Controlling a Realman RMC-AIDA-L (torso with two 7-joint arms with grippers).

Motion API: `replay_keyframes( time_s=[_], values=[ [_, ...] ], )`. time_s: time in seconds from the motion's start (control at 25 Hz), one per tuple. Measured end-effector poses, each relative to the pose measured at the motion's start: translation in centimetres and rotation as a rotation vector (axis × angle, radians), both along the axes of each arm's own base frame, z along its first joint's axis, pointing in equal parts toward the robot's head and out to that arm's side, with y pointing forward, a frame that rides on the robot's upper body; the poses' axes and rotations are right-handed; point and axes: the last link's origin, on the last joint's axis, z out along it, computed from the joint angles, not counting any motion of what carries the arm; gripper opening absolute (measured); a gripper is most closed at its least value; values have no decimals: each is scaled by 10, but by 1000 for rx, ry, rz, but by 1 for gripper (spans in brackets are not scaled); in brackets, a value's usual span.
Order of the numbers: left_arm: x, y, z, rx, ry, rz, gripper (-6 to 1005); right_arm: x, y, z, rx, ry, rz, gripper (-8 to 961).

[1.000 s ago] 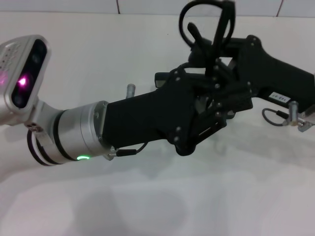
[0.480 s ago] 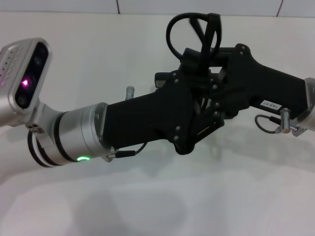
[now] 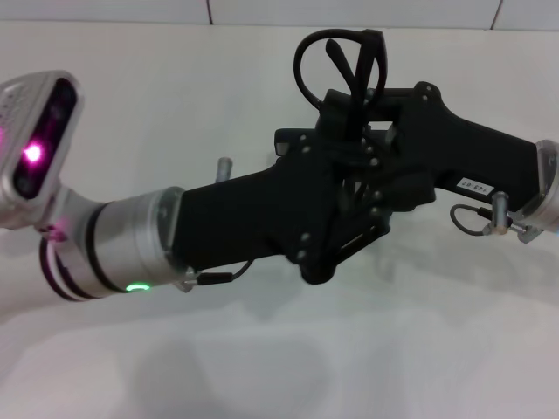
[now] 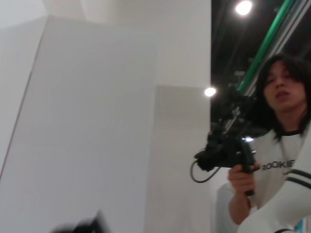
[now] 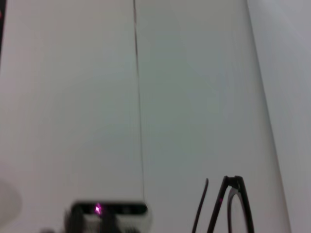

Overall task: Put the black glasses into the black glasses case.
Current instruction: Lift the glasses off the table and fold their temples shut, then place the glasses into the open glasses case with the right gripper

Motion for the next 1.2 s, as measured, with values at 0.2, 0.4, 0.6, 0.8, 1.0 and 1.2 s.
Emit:
replay_keyframes(
  time_s=[0.2,0.4,0.6,0.8,1.0,1.2],
  values=[
    [-14,-5,17,11,0,-27,116,9,7,-4,-20,-116,-21,117],
    [-50,-9,46,81,14,53,116,3,9,-2,-85,-380,31,117],
    [-80,-17,71,170,11,173,116,-20,11,7,-50,-774,1,117],
    [-90,-22,74,196,17,205,116,-55,14,23,35,-1148,-85,117],
    [-88,-23,69,202,18,196,116,-83,19,12,123,-1369,-66,118],
    [-85,-23,65,197,13,195,116,-97,24,-1,204,-1488,-11,118]
  ],
)
